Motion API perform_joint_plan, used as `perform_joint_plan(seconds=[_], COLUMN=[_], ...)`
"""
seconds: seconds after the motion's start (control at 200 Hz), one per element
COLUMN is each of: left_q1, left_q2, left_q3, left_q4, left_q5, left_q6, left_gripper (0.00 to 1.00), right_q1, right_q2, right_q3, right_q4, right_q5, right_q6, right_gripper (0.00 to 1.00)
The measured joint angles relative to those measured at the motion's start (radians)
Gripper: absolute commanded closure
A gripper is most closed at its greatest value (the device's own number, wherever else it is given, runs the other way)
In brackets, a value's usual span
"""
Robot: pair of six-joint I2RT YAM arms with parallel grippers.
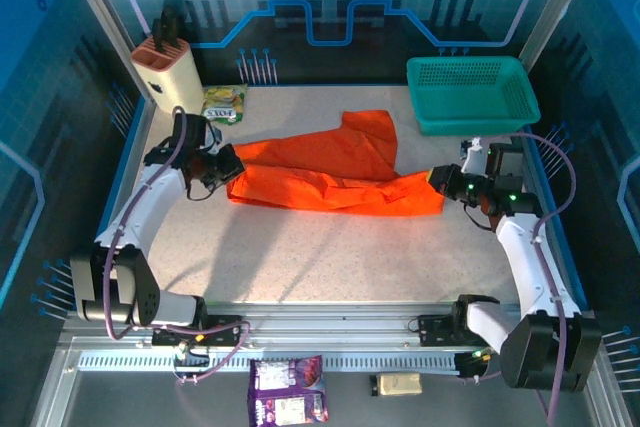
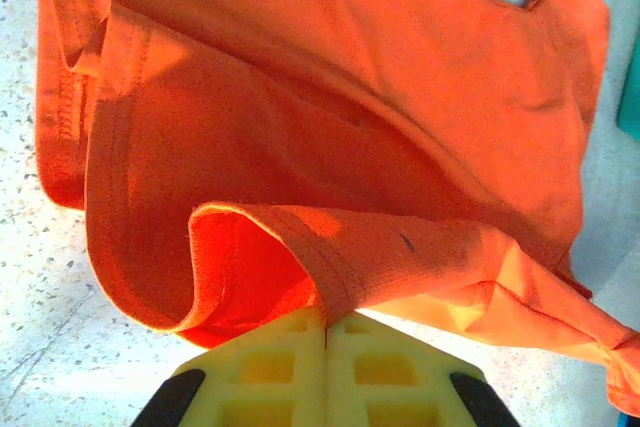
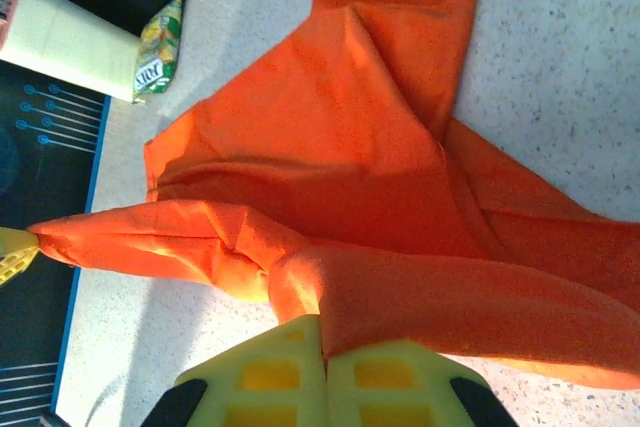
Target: Fold the inside-out t-shirt
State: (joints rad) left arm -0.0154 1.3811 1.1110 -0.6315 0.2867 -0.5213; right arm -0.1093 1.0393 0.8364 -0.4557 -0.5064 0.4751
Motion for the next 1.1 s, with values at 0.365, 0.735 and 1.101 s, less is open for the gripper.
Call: perform_joint_plan(seconds=[0.365, 0.735, 1.101], left_q1=[0.007, 0.203, 0.246], left_q2=[-0.056, -0.13, -0.196], left_q3=[0.19, 0.621, 0.495], left_q4=[-0.036, -0.051, 0.039], left_q5=[0.019, 0.078, 0.209], left_q6=[0.002, -0.036, -0.143], left_gripper=[1.0, 1.0, 1.0], right_q1=[0.0, -0.003, -0.049], right_q2=[0.007, 0.075, 0.084], right_q3=[0.359, 0.689, 0.998], right_q4=[-0.069, -0.035, 0.031], right_q5=[0.075, 0.133, 0.178], right_q6=[0.02, 0.074, 0.199], right_gripper=[1.0, 1.0, 1.0])
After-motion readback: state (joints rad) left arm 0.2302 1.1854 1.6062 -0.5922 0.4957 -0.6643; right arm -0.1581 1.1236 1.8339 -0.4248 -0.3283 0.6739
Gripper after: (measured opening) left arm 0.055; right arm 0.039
